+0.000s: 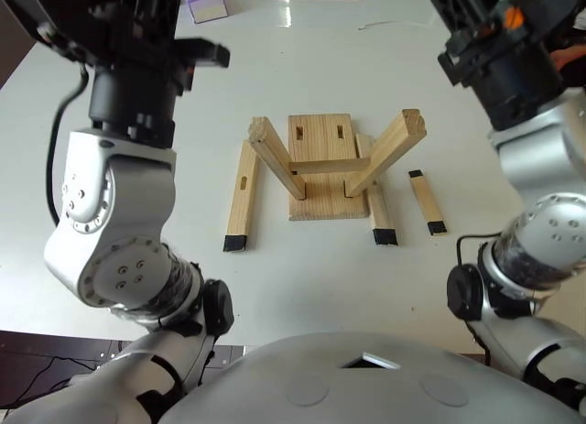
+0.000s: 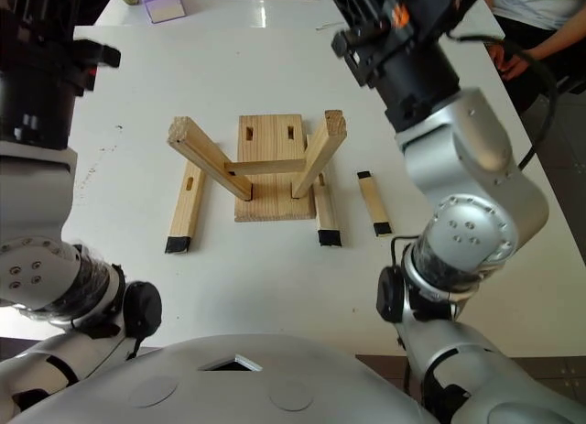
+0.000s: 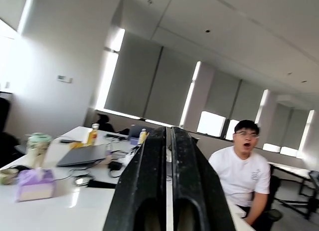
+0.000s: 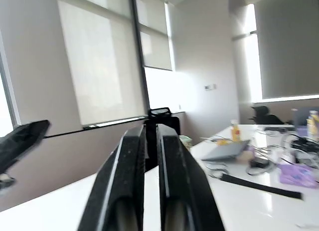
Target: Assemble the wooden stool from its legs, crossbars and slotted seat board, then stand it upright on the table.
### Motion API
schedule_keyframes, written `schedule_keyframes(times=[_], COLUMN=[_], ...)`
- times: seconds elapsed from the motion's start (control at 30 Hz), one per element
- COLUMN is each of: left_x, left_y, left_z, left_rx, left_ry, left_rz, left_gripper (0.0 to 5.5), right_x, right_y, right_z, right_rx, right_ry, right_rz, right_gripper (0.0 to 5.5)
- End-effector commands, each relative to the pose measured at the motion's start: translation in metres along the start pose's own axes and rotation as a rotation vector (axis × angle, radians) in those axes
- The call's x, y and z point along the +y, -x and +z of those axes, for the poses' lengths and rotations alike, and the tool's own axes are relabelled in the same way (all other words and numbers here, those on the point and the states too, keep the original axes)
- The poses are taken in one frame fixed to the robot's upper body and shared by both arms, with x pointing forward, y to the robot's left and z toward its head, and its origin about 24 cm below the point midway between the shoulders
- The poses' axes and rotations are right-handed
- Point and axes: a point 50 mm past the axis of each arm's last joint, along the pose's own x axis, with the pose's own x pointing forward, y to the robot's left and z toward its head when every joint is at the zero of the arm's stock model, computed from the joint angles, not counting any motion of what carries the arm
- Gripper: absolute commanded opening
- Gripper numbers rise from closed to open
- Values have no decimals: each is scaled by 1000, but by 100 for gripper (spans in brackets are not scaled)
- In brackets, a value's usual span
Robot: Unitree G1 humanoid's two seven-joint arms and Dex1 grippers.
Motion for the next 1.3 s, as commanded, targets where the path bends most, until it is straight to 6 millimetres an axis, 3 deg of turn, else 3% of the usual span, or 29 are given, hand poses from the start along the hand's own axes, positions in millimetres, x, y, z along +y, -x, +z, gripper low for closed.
schedule_keyframes(times=[0.03, 0.13, 0.2, 0.37, 0.47, 0.53, 0.6, 0.67, 0.73, 0.83, 1.0, 1.1, 1.2, 1.3], left_x=[-18, -17, -17, -32, -33, -26, -19, -10, -9, -14, -8, -8, -6, 16], left_y=[-9, 1, 4, -7, -5, 9, 31, 51, 61, 47, 18, 10, 19, 59], left_z=[0, -24, -30, 1, 4, -25, -62, -93, -110, -94, -21, 18, 26, -15], left_rx=[124, 289, 338, 189, 206, 373, 589, 747, 810, 655, 212, 27, 55, 385], left_ry=[107, 99, 99, 192, 199, 161, 149, 146, 155, 198, 300, 393, 415, 325], left_rz=[-180, -156, -157, -277, -306, -253, -181, -104, -84, -114, -158, -230, -297, -284], left_gripper=[0, 0, 0, 0, 0, 0, 0, 0, 0, 0, 0, 0, 0, 0], right_x=[5, 5, 7, 8, 7, 3, -3, -1, 5, 4, -10, -33, -61, -79], right_y=[-8, 2, 2, -8, -1, 13, 34, 54, 55, 35, 15, 17, 27, 54], right_z=[11, -8, -9, 40, 39, 7, -44, -81, -89, -61, 10, 35, 14, -54], right_rx=[57, 199, 201, -44, -11, 136, 341, 469, 442, 265, -44, -129, 36, 400], right_ry=[-14, 48, 37, -108, -116, -133, -165, -177, -191, -179, -227, -260, -190, 13], right_rz=[109, 136, 168, 264, 272, 244, 175, 132, 127, 165, 184, 102, -23, -76], right_gripper=[2, 2, 2, 2, 2, 2, 2, 2, 2, 2, 2, 2, 2, 2])
